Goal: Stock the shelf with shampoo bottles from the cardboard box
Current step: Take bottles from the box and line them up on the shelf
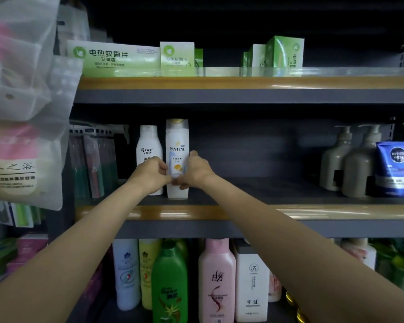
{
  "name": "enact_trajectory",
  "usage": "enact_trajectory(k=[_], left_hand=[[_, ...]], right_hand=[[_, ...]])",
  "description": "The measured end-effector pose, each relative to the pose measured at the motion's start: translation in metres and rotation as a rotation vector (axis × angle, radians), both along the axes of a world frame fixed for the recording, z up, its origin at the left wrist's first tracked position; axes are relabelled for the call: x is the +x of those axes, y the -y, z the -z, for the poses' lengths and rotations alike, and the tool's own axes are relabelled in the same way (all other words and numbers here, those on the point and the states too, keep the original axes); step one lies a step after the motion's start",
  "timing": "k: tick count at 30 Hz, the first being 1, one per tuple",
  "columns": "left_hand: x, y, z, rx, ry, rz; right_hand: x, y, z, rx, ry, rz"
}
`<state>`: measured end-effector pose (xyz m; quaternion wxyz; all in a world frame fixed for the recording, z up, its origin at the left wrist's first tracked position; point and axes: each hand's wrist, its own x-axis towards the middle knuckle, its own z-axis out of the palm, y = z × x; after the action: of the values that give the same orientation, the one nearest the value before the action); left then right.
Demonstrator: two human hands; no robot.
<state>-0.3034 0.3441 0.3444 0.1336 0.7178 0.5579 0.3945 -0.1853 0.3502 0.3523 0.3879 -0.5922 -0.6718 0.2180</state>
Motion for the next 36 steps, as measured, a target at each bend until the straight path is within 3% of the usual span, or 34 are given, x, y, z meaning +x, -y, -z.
enact_trajectory(k=[3,6,8,11,15,20,22,25,27,32,36], left_hand=[[0.002,0.013,0.001,0.126,-0.037,-0.066],[0.013,0.035,0.004,0.445,0.022,-0.071],[0.032,0.053,0.013,0.609,0.043,0.03],[0.079,0.074,0.044,0.676,0.013,0.237],[0.164,0.109,0.115,0.559,-0.029,0.504],[0.26,0.166,0.21,0.491,-0.19,0.829],[0.286,0.18,0.252,0.351,-0.336,0.904],[0.311,0.191,0.303,0.044,-0.649,0.936],[0.319,0.196,0.324,-0.065,-0.754,0.942],[0.321,0.196,0.353,-0.225,-0.796,0.925],[0.314,0.189,0.359,-0.288,-0.747,0.901]], right_hand=[[0.009,0.007,0.002,0.014,0.109,0.021],[0.031,0.032,0.0,0.233,0.296,0.07],[0.054,0.062,0.003,0.379,0.4,0.044],[0.104,0.115,0.02,0.509,0.562,0.009],[0.199,0.176,0.063,0.485,0.625,0.166],[0.305,0.234,0.155,0.036,0.594,0.243],[0.331,0.254,0.21,-0.139,0.579,0.247],[0.357,0.277,0.289,-0.491,0.655,0.229],[0.363,0.285,0.33,-0.599,0.623,0.113],[0.353,0.285,0.4,-0.68,0.669,-0.183],[0.341,0.279,0.421,-0.713,0.857,-0.202]])
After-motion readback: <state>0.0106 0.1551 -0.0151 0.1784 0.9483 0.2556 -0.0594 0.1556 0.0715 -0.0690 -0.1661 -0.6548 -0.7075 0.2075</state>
